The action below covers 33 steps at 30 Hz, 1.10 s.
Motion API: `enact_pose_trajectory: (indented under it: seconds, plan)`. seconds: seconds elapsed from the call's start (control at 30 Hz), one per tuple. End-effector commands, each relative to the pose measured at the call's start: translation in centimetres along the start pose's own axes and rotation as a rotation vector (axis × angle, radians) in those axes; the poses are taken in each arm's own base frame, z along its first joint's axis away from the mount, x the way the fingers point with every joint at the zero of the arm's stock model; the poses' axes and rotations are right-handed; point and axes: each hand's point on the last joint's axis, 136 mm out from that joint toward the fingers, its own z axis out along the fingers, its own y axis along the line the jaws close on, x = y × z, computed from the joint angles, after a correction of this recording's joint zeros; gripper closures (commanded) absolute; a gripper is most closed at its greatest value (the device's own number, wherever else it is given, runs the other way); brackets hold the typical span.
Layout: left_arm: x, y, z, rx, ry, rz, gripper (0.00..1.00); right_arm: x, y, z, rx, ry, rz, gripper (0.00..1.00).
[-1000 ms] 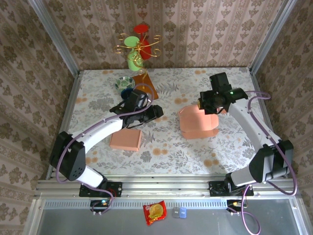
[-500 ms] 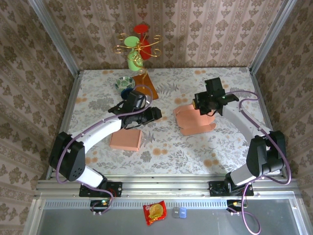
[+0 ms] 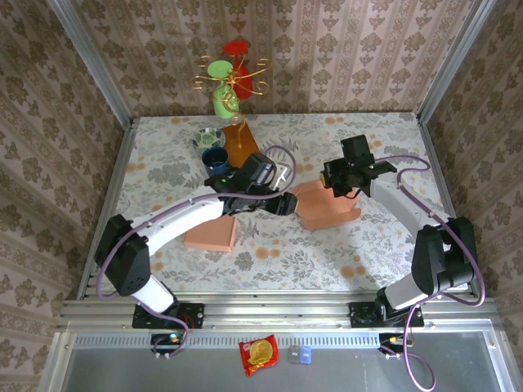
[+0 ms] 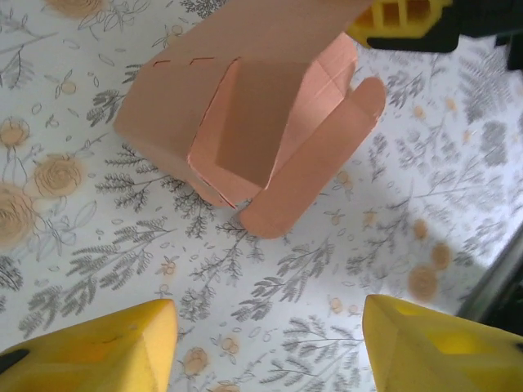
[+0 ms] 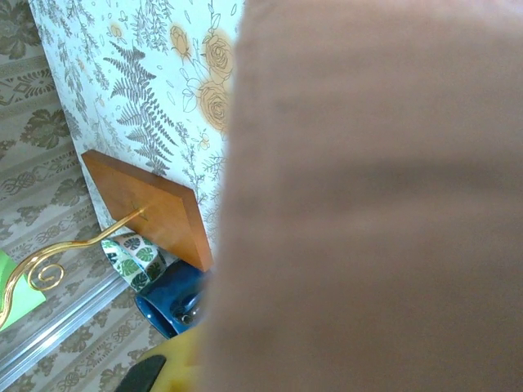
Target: Fold the paper box
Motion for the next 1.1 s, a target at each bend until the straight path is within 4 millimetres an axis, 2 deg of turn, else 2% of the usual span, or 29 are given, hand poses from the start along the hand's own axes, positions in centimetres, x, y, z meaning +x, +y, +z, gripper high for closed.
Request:
enact_pose_trajectory:
  seconds: [0.0,0.17,0.33,0.5,0.67,0.83,0.9,1.07]
  plan:
    - [0.4,2.4,1.5,-0.150,0.048,0.118,0.37,0.5,-0.3,0.1,0.031,0.018,0.015,1.00]
    - [0.8,2.8,3.5,-0.240,0.093,0.162,0.34,0.6,-0.5,0.3,0.038,0.026,0.045,1.00]
    - [1.2,2.5,5.5,-0.254,0.109,0.197,0.34,0.7,-0.4,0.5,0.039,0.033,0.069,1.00]
    - [1.1,4.2,6.2,-0.355,0.121,0.195,0.37,0.8,-0.1,0.4,0.035,0.041,0.073,1.00]
    - [1.3,5.3,6.9,-0.398,0.149,0.207,0.53,0.8,-0.1,0.4,0.034,0.045,0.079,1.00]
    - [1.4,5.2,7.2,-0.361,0.159,0.179,0.94,0.9,0.1,0.7,0.026,0.052,0.073,1.00]
    - [1.2,4.9,7.0,-0.331,0.150,0.161,1.00,0.9,0.5,0.7,0.012,0.053,0.053,0.99]
    - [1.4,4.5,5.8,-0.266,0.170,0.050,1.00,0.3,2.3,-0.8,-0.045,0.009,-0.061,0.69]
